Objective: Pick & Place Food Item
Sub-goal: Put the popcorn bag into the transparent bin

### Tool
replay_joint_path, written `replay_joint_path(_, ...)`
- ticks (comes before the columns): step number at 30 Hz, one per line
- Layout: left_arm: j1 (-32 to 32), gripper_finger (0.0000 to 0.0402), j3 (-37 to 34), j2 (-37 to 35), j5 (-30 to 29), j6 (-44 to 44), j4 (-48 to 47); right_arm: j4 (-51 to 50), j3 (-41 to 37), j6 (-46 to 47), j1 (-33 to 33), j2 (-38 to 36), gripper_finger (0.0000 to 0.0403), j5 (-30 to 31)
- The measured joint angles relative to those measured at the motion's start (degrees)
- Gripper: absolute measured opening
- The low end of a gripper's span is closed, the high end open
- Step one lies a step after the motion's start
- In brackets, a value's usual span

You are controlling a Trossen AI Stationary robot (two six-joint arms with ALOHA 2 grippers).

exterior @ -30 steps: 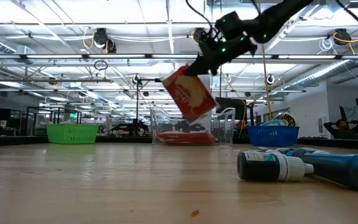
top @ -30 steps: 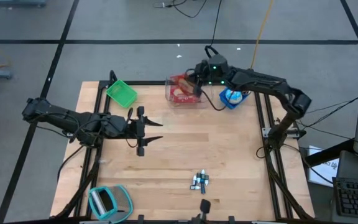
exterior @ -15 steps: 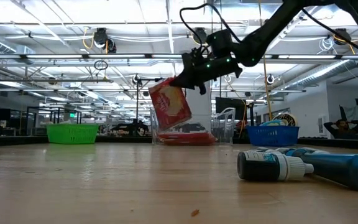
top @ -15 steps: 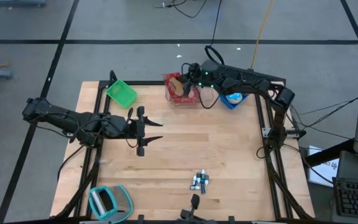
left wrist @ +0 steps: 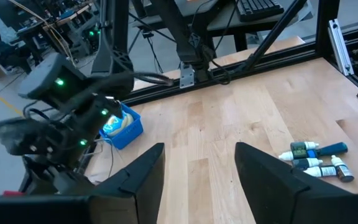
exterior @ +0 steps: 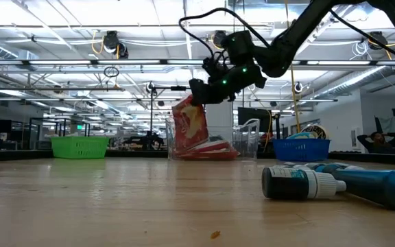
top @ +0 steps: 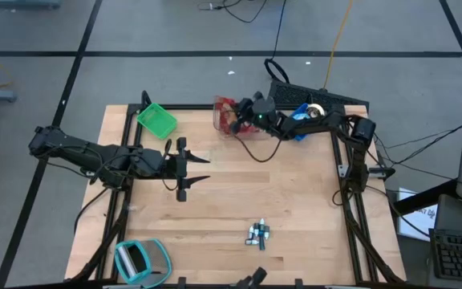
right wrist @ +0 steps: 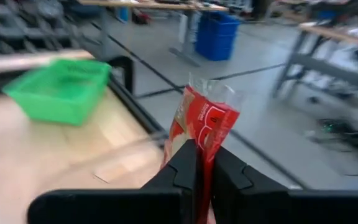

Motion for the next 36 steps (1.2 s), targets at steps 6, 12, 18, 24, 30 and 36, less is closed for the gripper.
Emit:
replay_joint_path(6,0.0,0.0193,0.0,0.0,0.0,-0.01,-0.01,-0.3,-1.24,-10.15,4.02,0.0,0.0011,14.42)
replay_joint_path(12,0.0,0.0203,0.0,0.0,0.0,-0.01,0.0,-0.43,-1.52,-18.53,7.65,0.02,0.0017,27.77)
replay_joint_path(18,0.0,0.0199,0.0,0.0,0.0,-0.01,0.0,-0.43,-1.52,-13.87,10.3,0.04,0.0017,34.69)
replay_joint_path(24,0.0,0.0192,0.0,0.0,0.0,-0.01,-0.02,2.68,-2.51,6.01,10.27,0.04,0.001,32.08)
replay_joint_path(30,0.0,0.0191,0.0,0.0,-0.02,-0.01,0.0,23.25,-11.77,10.72,9.74,0.11,0.0008,35.12)
replay_joint_path(36,0.0,0.0191,0.0,0.0,-0.02,-0.01,0.0,42.68,-20.9,11.13,9.64,0.11,0.0008,39.21)
